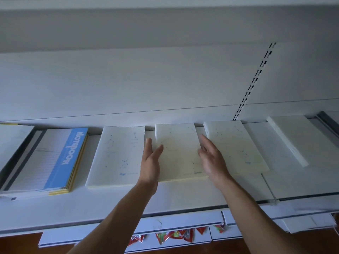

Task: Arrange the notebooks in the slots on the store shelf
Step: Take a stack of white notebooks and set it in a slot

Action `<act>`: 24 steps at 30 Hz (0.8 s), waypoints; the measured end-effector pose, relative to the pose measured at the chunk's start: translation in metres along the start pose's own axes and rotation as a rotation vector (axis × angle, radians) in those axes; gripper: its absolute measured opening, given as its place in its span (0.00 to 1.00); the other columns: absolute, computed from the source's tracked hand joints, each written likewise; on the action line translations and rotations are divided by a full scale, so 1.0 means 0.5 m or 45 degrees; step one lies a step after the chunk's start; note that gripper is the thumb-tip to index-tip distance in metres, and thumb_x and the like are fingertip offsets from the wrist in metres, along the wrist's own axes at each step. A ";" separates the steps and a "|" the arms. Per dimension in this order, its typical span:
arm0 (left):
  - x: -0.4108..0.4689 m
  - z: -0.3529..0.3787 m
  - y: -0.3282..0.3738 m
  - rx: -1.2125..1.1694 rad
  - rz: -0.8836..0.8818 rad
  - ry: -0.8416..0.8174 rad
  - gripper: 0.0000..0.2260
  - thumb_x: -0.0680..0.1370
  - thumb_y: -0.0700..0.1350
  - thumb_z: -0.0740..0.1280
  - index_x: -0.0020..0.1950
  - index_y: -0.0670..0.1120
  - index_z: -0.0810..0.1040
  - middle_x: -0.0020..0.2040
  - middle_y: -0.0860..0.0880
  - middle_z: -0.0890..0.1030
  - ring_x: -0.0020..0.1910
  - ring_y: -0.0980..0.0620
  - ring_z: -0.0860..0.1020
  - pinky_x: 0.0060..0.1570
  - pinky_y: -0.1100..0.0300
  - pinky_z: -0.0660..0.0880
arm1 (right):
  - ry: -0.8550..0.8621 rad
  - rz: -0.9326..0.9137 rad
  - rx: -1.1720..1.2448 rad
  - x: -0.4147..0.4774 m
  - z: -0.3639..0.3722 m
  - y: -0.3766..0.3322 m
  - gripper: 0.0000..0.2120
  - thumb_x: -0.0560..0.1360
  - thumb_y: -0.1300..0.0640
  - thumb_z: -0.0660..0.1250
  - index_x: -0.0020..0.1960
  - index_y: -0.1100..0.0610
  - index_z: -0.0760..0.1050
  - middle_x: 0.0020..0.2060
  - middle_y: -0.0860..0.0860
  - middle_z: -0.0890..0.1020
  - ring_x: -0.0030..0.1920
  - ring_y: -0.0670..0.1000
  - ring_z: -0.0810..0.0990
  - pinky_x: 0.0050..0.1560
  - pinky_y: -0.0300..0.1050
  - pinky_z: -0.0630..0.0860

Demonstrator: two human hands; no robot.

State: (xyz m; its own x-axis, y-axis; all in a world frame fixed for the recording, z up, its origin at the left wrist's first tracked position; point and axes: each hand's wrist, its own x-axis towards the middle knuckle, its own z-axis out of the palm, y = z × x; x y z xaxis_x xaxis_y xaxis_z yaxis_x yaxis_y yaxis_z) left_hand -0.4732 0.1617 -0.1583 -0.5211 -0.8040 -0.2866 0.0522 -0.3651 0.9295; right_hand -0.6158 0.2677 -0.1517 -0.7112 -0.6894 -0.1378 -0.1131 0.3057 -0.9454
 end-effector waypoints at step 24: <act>-0.075 -0.021 0.088 0.924 0.347 0.002 0.22 0.80 0.56 0.62 0.73 0.55 0.67 0.71 0.54 0.72 0.68 0.53 0.71 0.67 0.57 0.67 | 0.092 -0.334 -0.840 -0.008 0.038 -0.092 0.17 0.79 0.57 0.60 0.67 0.53 0.73 0.66 0.49 0.75 0.65 0.51 0.73 0.64 0.44 0.69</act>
State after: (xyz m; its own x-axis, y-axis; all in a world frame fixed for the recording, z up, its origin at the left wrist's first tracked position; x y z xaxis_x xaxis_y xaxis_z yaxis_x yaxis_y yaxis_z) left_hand -0.4428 0.1709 -0.1092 -0.5684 -0.8223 -0.0258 -0.3936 0.2442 0.8863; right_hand -0.5946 0.2439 -0.1135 -0.6443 -0.7566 0.1111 -0.6670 0.4849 -0.5657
